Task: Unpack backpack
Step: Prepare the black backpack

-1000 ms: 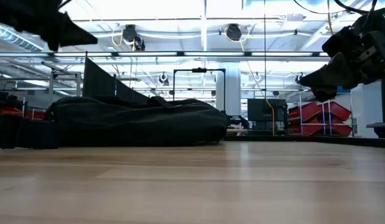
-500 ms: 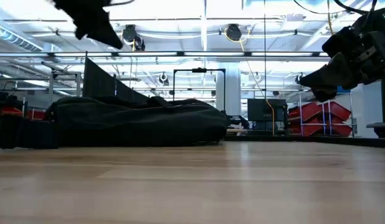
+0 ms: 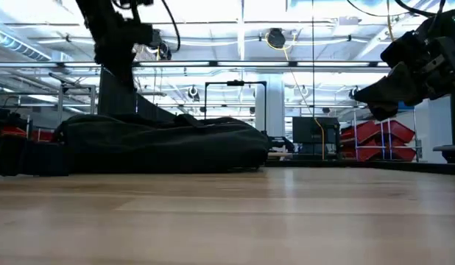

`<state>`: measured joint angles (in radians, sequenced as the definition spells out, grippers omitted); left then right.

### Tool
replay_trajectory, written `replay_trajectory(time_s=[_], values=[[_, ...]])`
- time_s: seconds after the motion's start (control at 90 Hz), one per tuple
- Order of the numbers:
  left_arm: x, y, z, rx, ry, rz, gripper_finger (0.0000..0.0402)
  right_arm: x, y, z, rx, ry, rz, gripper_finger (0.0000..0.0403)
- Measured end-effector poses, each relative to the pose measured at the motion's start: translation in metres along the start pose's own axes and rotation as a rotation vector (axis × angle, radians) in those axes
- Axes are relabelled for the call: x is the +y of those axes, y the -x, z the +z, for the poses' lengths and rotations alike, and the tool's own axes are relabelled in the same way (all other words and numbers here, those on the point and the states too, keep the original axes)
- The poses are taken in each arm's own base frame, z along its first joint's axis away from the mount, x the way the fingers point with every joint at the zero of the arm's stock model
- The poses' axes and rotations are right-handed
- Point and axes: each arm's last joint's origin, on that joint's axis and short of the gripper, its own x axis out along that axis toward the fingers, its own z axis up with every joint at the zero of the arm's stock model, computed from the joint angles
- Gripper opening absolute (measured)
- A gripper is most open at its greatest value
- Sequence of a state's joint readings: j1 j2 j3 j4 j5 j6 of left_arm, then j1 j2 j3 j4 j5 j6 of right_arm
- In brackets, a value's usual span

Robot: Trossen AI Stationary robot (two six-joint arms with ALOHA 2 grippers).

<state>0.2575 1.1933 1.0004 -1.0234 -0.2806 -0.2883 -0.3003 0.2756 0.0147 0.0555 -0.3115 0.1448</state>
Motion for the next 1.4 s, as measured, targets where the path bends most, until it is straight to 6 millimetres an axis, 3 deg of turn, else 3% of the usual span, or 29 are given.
replay_trajectory(time_s=[0.256,0.456,0.689,0.967,1.178,1.289,1.4], values=[[-0.005,-0.035,0.008,0.166,-0.155,0.02,0.0,0.0,0.0,0.0,0.0,-0.113,0.0,0.0004],[-0.006,-0.066,0.009,0.279,-0.303,0.014,0.0,0.0,0.0,0.0,0.0,-0.107,-0.004,0.0004],[0.0,-0.099,0.007,0.309,-0.261,-0.033,0.0,-0.003,0.0,-0.001,-0.008,-0.131,-0.086,0.0004],[-0.051,-0.115,0.023,0.129,-0.216,-0.279,0.0,-0.003,0.0,0.0,-0.014,-0.134,-0.108,0.0004],[-0.102,-0.114,0.051,0.003,-0.191,-0.432,0.0,-0.003,0.0,0.003,-0.049,-0.127,-0.101,0.0004],[-0.118,-0.093,0.077,-0.082,-0.206,-0.496,0.0,-0.002,0.001,0.009,-0.113,-0.143,-0.085,0.0004],[-0.121,-0.066,0.1,-0.13,-0.206,-0.515,0.0,0.0,0.001,0.016,-0.181,-0.147,-0.067,0.0004]])
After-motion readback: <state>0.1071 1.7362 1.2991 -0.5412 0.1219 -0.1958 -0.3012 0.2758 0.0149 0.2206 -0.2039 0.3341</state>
